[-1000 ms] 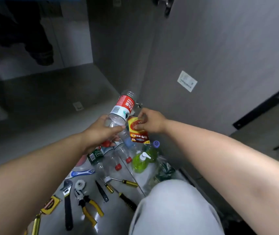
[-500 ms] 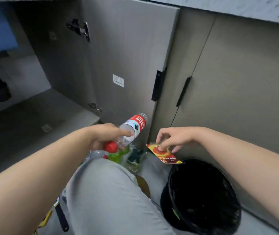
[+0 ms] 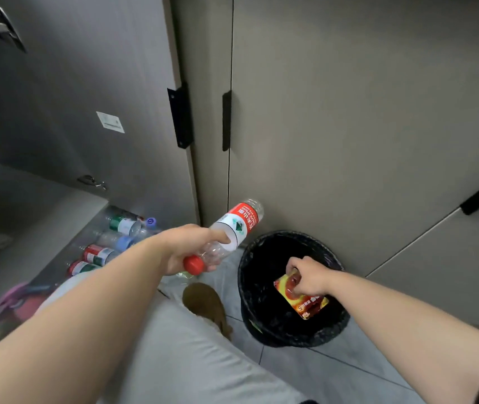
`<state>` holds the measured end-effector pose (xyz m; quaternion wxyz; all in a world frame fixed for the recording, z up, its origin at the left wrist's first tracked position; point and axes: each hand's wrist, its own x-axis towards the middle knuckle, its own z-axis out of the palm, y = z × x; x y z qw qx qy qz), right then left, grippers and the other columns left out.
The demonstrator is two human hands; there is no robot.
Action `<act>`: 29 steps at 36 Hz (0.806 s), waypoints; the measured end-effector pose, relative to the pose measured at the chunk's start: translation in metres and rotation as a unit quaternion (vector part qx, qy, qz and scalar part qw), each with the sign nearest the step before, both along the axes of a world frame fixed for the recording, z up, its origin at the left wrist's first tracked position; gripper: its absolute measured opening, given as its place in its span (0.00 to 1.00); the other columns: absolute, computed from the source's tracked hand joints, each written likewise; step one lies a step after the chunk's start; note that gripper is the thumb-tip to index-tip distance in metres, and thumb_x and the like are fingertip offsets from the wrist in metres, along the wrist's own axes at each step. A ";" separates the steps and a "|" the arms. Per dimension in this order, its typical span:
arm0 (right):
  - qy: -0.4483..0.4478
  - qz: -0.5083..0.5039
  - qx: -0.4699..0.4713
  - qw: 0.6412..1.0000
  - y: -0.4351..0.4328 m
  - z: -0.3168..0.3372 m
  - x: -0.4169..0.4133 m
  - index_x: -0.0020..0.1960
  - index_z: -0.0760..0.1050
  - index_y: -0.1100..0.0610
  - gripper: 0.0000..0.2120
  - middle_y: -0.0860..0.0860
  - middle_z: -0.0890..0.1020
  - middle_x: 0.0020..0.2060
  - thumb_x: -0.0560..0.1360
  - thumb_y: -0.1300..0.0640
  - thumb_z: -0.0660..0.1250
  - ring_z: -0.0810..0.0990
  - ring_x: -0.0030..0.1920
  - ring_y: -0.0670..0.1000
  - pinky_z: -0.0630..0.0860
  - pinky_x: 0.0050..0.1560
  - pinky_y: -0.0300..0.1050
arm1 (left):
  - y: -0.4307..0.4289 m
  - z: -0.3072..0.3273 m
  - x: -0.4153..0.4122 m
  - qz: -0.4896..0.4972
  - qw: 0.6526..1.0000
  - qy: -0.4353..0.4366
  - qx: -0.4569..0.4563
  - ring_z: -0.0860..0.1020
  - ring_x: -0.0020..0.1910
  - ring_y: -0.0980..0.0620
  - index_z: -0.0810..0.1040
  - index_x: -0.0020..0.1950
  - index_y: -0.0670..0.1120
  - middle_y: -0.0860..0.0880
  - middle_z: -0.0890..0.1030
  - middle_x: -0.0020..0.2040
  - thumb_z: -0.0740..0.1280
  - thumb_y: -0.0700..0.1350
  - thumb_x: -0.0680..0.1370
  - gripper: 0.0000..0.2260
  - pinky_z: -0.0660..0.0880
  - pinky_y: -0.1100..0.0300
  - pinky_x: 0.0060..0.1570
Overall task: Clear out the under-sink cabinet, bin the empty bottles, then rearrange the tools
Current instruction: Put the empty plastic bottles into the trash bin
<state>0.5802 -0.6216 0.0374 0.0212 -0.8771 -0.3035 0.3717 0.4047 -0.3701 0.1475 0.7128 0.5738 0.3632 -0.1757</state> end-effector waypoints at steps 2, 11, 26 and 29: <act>-0.002 -0.011 -0.001 1.000 -0.006 -0.011 -0.006 0.61 0.71 0.44 0.24 0.49 0.67 0.52 0.68 0.50 0.73 0.77 0.51 0.56 0.78 0.57 0.49 | 0.004 -0.003 -0.001 0.000 1.000 0.003 -0.003 0.80 0.42 0.48 0.76 0.64 0.40 0.41 0.82 0.47 0.77 0.47 0.71 0.24 0.79 0.55 0.41; 0.307 -0.166 0.188 0.918 0.036 0.051 -0.018 0.54 0.82 0.54 0.10 0.52 0.83 0.45 0.75 0.51 0.70 0.84 0.49 0.52 0.79 0.44 0.44 | -0.007 0.004 0.005 -0.055 0.996 0.010 0.073 0.71 0.38 0.47 0.77 0.64 0.40 0.40 0.73 0.46 0.75 0.51 0.70 0.26 0.71 0.55 0.35; 0.410 -0.157 0.284 0.852 0.039 0.105 -0.029 0.69 0.68 0.53 0.29 0.58 0.84 0.56 0.72 0.60 0.76 0.84 0.57 0.61 0.80 0.57 0.58 | -0.026 0.003 0.011 -0.107 0.982 -0.043 0.150 0.82 0.57 0.52 0.83 0.59 0.51 0.51 0.86 0.53 0.69 0.66 0.75 0.22 0.78 0.55 0.57; 0.377 -0.122 0.201 0.896 0.021 0.115 -0.007 0.67 0.71 0.54 0.23 0.54 0.84 0.50 0.75 0.58 0.74 0.85 0.52 0.55 0.81 0.53 0.52 | -0.024 0.000 0.012 -0.076 0.982 -0.041 0.171 0.82 0.54 0.52 0.84 0.56 0.51 0.50 0.85 0.53 0.69 0.63 0.77 0.18 0.79 0.55 0.55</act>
